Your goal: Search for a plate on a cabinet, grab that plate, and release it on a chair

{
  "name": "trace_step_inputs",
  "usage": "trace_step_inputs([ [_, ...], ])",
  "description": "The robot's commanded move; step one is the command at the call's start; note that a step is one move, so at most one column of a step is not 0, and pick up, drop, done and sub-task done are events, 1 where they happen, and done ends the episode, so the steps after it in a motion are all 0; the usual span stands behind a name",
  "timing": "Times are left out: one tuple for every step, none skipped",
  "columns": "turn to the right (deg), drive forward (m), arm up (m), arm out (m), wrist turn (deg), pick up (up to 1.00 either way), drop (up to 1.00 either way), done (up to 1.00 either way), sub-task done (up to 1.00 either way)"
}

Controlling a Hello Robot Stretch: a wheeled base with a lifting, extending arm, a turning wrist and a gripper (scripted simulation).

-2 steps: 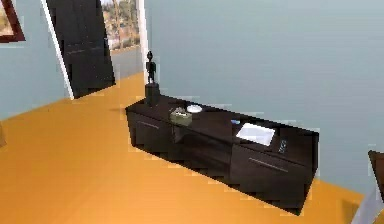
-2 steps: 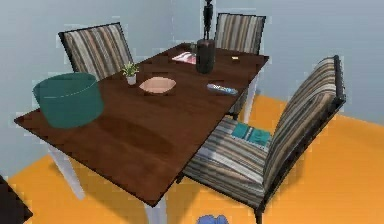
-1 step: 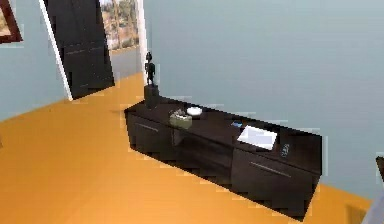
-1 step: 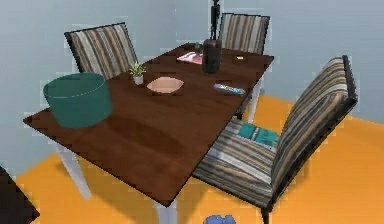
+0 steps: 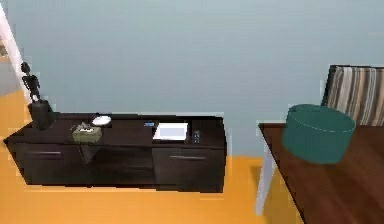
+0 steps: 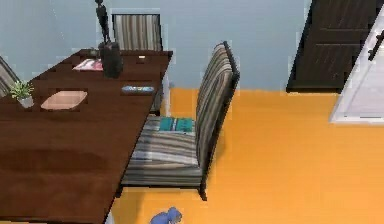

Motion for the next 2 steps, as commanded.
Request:
trace_step_inputs([
  [0.0, 0.50, 0.00, 0.00, 0.0, 0.00, 0.00, 0.00, 0.00],
  [-45.0, 0.00, 0.00, 0.00, 0.0, 0.00, 0.00, 0.00, 0.00],
])
